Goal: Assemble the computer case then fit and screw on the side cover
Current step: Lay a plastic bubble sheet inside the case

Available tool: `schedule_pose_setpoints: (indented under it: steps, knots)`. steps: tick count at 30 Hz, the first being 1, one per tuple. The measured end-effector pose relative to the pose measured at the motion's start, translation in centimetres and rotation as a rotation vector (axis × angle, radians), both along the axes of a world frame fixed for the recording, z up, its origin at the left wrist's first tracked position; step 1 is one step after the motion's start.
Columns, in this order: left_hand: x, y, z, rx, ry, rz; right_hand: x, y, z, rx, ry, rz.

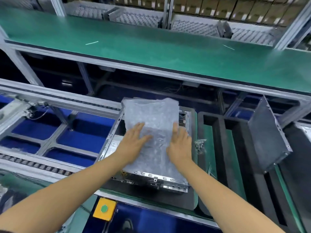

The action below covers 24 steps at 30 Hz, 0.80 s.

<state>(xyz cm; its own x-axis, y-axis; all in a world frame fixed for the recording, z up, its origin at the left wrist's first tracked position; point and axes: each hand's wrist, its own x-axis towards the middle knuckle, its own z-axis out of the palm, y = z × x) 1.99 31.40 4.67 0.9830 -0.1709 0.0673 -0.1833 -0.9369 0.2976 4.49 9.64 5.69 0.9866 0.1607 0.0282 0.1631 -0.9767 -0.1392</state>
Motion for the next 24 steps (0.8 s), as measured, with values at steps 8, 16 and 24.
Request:
schedule_pose_setpoints:
  steps: [8, 16, 24]
  knots:
    - [1.6, -1.5, 0.4, 0.31, 0.451, -0.301, -0.2, 2.1, -4.2, -0.247, 0.258, 0.457]
    - [7.5, -1.7, 2.0, 0.695, 0.702, -0.362, 3.6, 5.2, -2.4, -0.493, 0.543, 0.324]
    - [8.5, -2.1, -0.1, 0.795, 0.777, -0.395, 3.9, 6.1, -2.6, -0.761, 0.556, 0.378]
